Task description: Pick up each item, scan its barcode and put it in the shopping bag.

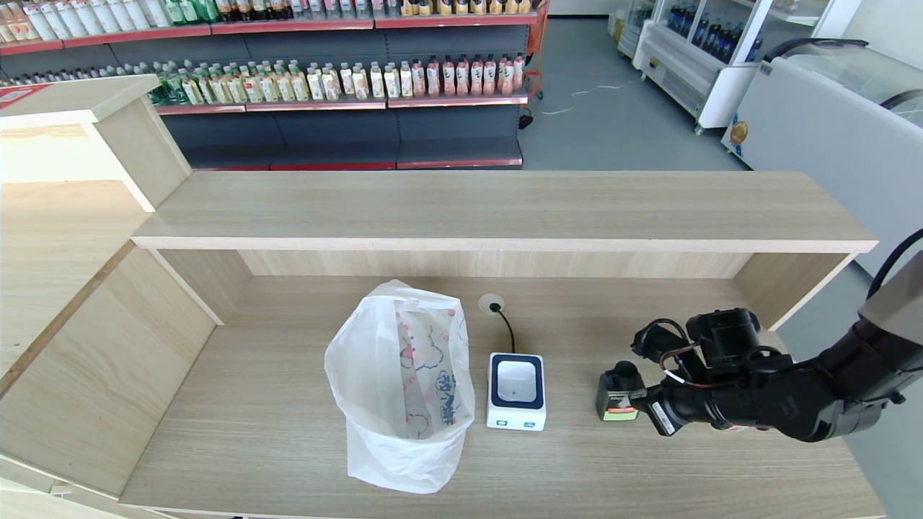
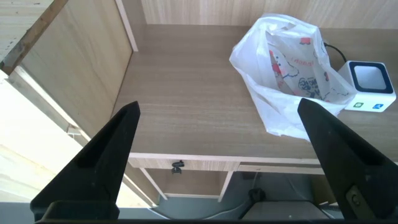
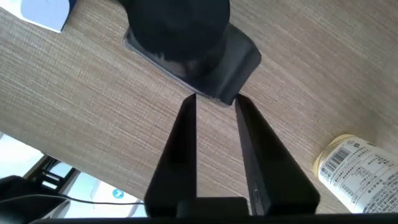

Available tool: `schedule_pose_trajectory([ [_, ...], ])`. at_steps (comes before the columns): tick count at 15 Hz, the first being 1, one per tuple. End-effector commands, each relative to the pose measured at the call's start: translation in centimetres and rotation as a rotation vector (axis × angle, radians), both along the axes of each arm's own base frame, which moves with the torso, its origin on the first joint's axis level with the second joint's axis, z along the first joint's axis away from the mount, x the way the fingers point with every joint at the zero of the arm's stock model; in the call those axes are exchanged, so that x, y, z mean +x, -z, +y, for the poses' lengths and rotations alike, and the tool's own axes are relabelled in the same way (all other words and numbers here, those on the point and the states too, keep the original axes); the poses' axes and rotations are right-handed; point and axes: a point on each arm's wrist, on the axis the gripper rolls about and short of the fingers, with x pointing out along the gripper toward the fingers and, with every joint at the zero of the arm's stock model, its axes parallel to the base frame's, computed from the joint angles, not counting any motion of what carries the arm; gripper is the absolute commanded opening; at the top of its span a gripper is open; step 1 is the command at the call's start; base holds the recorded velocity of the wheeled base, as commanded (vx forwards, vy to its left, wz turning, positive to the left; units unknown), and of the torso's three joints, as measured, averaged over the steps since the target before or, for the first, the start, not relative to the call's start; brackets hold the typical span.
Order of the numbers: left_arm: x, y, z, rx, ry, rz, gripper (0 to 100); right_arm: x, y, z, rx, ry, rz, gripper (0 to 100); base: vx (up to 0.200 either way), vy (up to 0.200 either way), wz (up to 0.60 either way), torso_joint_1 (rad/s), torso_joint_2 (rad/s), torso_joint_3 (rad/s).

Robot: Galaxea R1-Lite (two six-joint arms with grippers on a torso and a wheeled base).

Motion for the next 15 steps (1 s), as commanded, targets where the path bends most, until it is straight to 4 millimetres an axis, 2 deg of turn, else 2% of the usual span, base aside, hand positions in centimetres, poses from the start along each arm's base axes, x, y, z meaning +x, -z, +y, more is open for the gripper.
schedule_pose_trajectory([
  [1, 0.0, 0.0, 0.0, 0.0, -0.001, 0.0, 100, 0.1, 0.6, 0.6, -0.001, -0.018, 0.004, 0, 0.0, 0.0, 0.0, 0.0, 0.0, 0.0],
  [5, 0.0, 0.0, 0.0, 0.0, 0.001, 0.0, 100, -0.8, -0.2, 0.9, -0.003, -0.035, -0.021, 0, 0.0, 0.0, 0.0, 0.0, 0.0, 0.0],
  [8, 0.0, 0.0, 0.0, 0.0, -0.001, 0.0, 100, -2.0, -1.8, 0.2, 0.005, -0.017, -0.055, 0, 0.0, 0.0, 0.0, 0.0, 0.0, 0.0],
  [9, 0.0, 0.0, 0.0, 0.0, -0.001, 0.0, 100, -2.1, -1.8, -0.1, 0.006, -0.008, -0.051, 0, 0.0, 0.0, 0.0, 0.0, 0.0, 0.0],
  [10, 0.0, 0.0, 0.0, 0.0, 0.001, 0.0, 100, -2.4, -1.7, -0.2, 0.002, -0.005, -0.043, 100, 0.0, 0.0, 0.0, 0.0, 0.0, 0.0],
  [13, 0.0, 0.0, 0.0, 0.0, -0.001, 0.0, 100, -2.6, -1.6, -0.3, 0.001, -0.005, -0.038, 100, 0.0, 0.0, 0.0, 0.0, 0.0, 0.0],
  [15, 0.0, 0.0, 0.0, 0.0, -0.001, 0.0, 100, -1.9, -1.1, 0.3, -0.003, -0.022, -0.032, 100, 0.0, 0.0, 0.0, 0.0, 0.0, 0.0],
])
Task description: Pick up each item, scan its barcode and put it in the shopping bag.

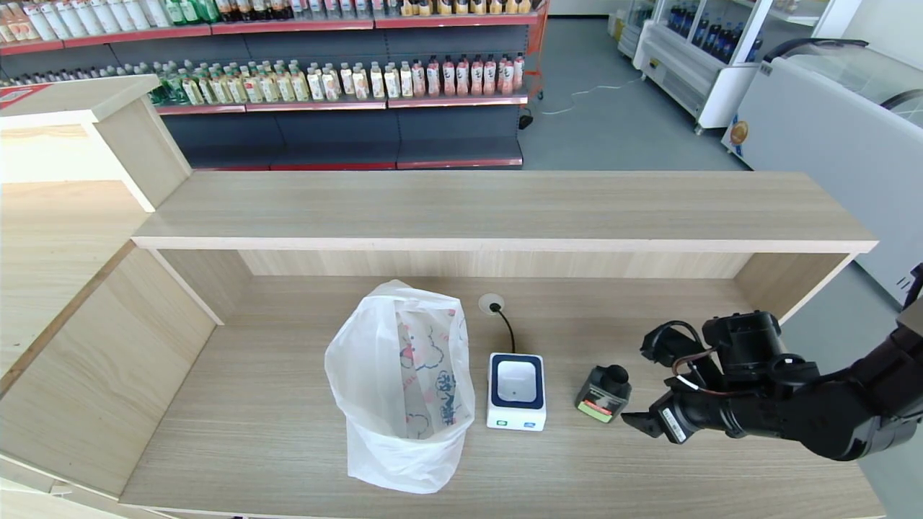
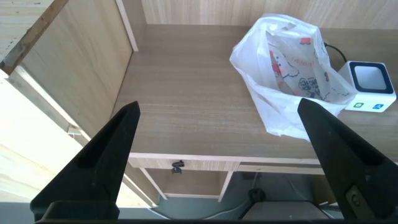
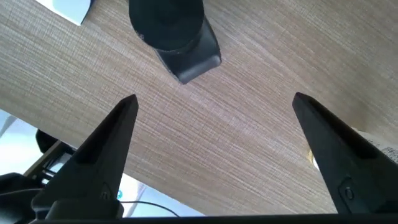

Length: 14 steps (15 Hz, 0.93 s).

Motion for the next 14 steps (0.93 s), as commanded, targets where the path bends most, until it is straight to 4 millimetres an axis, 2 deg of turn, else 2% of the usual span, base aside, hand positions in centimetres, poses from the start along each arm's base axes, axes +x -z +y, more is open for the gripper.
schedule_pose_trajectory([
  [1, 0.0, 0.0, 0.0, 0.0, -0.001, 0.0, 100, 0.6, 0.5, 0.7, -0.003, -0.02, 0.002, 100, 0.0, 0.0, 0.0, 0.0, 0.0, 0.0],
  [5, 0.0, 0.0, 0.0, 0.0, -0.001, 0.0, 100, 2.0, 2.3, 2.9, 0.005, -0.074, -0.007, 100, 0.0, 0.0, 0.0, 0.0, 0.0, 0.0],
  [9, 0.0, 0.0, 0.0, 0.0, -0.001, 0.0, 100, 2.2, 3.6, 4.0, -0.001, -0.102, 0.011, 100, 0.0, 0.0, 0.0, 0.0, 0.0, 0.0],
  [10, 0.0, 0.0, 0.0, 0.0, -0.001, 0.0, 100, 2.6, 3.8, 4.3, 0.004, -0.109, -0.004, 0, 0.0, 0.0, 0.0, 0.0, 0.0, 0.0],
  [14, 0.0, 0.0, 0.0, 0.0, -0.001, 0.0, 100, 3.5, 3.7, 4.8, 0.015, -0.113, -0.044, 0, 0.0, 0.0, 0.0, 0.0, 0.0, 0.0],
])
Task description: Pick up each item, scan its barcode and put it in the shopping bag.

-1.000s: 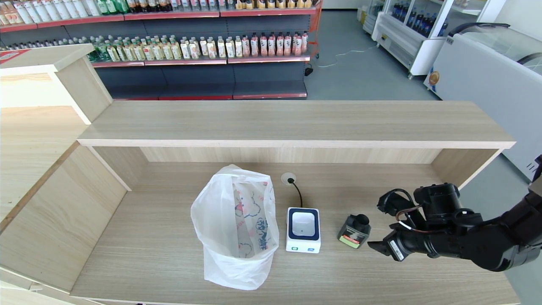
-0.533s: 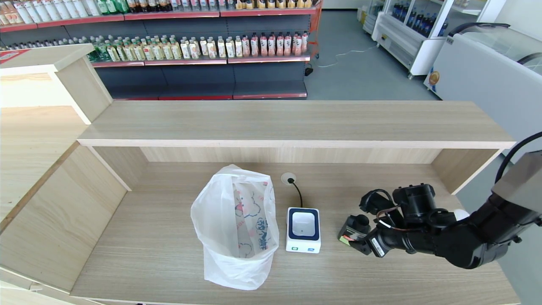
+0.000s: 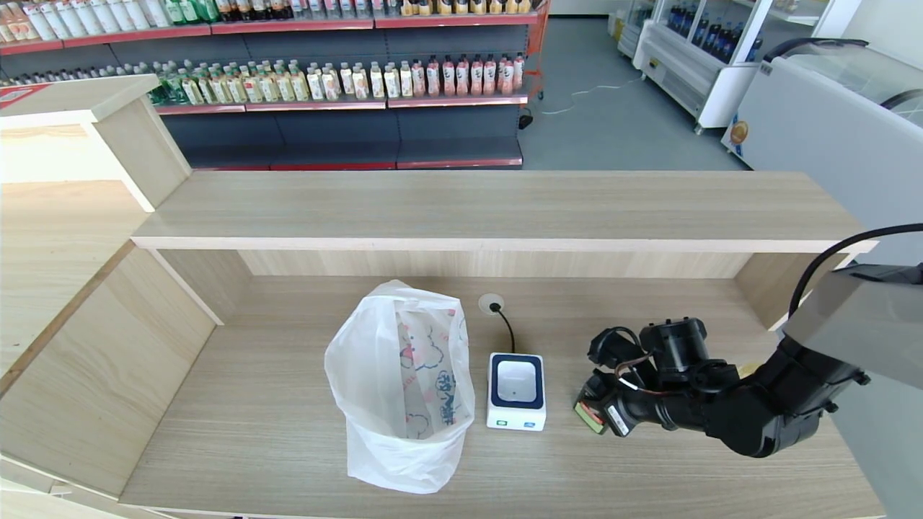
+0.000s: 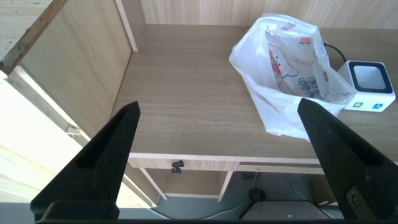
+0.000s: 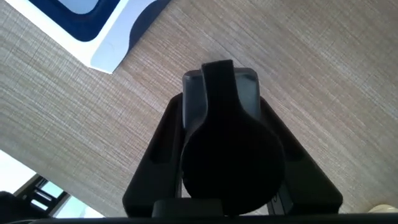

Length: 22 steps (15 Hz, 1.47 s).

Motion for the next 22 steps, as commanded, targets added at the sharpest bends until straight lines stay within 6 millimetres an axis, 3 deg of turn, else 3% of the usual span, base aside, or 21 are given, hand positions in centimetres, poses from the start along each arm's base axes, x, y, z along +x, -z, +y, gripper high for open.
schedule_pose_trajectory([
  [1, 0.0, 0.0, 0.0, 0.0, -0.001, 0.0, 100, 0.2, 0.4, 0.1, -0.002, -0.002, 0.007, 0, 0.0, 0.0, 0.0, 0.0, 0.0, 0.0],
  [3, 0.0, 0.0, 0.0, 0.0, 0.0, 0.0, 100, 0.0, 0.2, 0.0, 0.002, 0.0, 0.003, 0, 0.0, 0.0, 0.0, 0.0, 0.0, 0.0],
  [5, 0.0, 0.0, 0.0, 0.0, -0.001, 0.0, 100, -1.2, -2.6, -0.6, 0.055, 0.033, -0.064, 0, 0.0, 0.0, 0.0, 0.0, 0.0, 0.0],
  [8, 0.0, 0.0, 0.0, 0.0, -0.001, 0.0, 100, -7.0, -8.8, -5.6, 0.127, 0.175, -0.191, 0, 0.0, 0.0, 0.0, 0.0, 0.0, 0.0],
  [10, 0.0, 0.0, 0.0, 0.0, -0.001, 0.0, 100, -11.2, -9.8, -8.4, 0.011, 0.191, -0.258, 0, 0.0, 0.0, 0.0, 0.0, 0.0, 0.0],
  [11, 0.0, 0.0, 0.0, 0.0, 0.0, 0.0, 100, -12.8, -11.0, -9.7, -0.137, 0.144, -0.305, 0, 0.0, 0.0, 0.0, 0.0, 0.0, 0.0],
  [15, 0.0, 0.0, 0.0, 0.0, -0.001, 0.0, 100, -13.9, -12.1, -9.7, -0.495, -0.224, -0.486, 0, 0.0, 0.0, 0.0, 0.0, 0.0, 0.0],
  [17, 0.0, 0.0, 0.0, 0.0, -0.001, 0.0, 100, -14.0, -11.9, -9.2, -0.792, -0.58, -0.632, 0, 0.0, 0.0, 0.0, 0.0, 0.0, 0.0],
  [18, 0.0, 0.0, 0.0, 0.0, 0.0, 0.0, 100, -14.1, -11.7, -8.9, -0.851, -0.675, -0.659, 0, 0.0, 0.0, 0.0, 0.0, 0.0, 0.0],
  [19, 0.0, 0.0, 0.0, 0.0, -0.001, 0.0, 100, -14.4, -11.0, -7.6, -0.924, -0.874, -0.717, 0, 0.0, 0.0, 0.0, 0.0, 0.0, 0.0],
  [22, 0.0, 0.0, 0.0, 0.0, -0.001, 0.0, 100, -14.3, -9.8, -5.1, -1.028, -1.259, -0.945, 0, 0.0, 0.0, 0.0, 0.0, 0.0, 0.0],
])
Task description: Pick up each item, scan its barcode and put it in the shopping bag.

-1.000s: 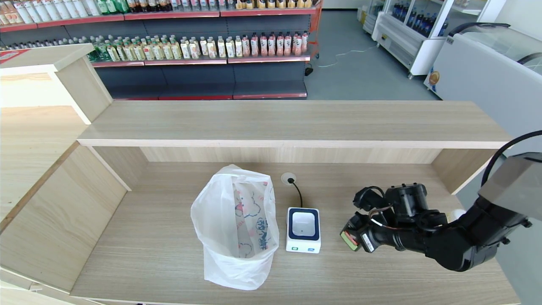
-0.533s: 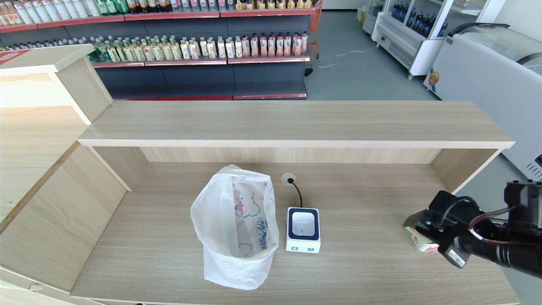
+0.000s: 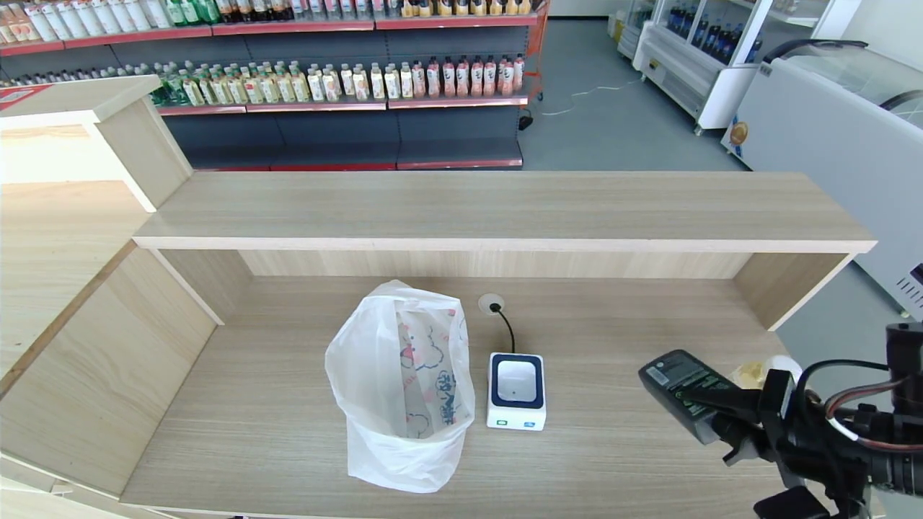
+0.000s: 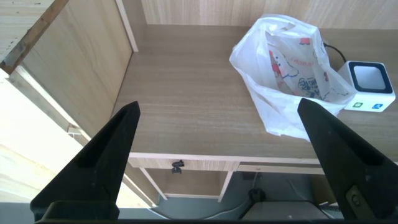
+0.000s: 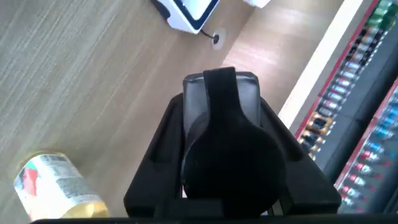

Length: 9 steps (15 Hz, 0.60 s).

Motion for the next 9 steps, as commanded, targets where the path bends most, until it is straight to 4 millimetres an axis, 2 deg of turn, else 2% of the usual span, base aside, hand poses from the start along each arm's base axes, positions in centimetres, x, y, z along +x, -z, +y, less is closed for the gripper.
schedule_pose_trajectory([
  [1, 0.0, 0.0, 0.0, 0.0, -0.001, 0.0, 100, 0.1, 1.5, 2.5, -0.073, -0.243, 0.002, 0, 0.0, 0.0, 0.0, 0.0, 0.0, 0.0],
  [3, 0.0, 0.0, 0.0, 0.0, -0.001, 0.0, 100, 0.1, 2.3, 3.9, -0.099, -0.411, -0.02, 0, 0.0, 0.0, 0.0, 0.0, 0.0, 0.0],
  [6, 0.0, 0.0, 0.0, 0.0, -0.001, 0.0, 100, 0.4, 3.8, 4.9, -0.021, -0.684, -0.037, 0, 0.0, 0.0, 0.0, 0.0, 0.0, 0.0],
  [9, 0.0, 0.0, 0.0, 0.0, 0.0, 0.0, 100, 0.0, 3.6, 5.0, 0.108, -0.884, -0.112, 0, 0.0, 0.0, 0.0, 0.0, 0.0, 0.0],
])
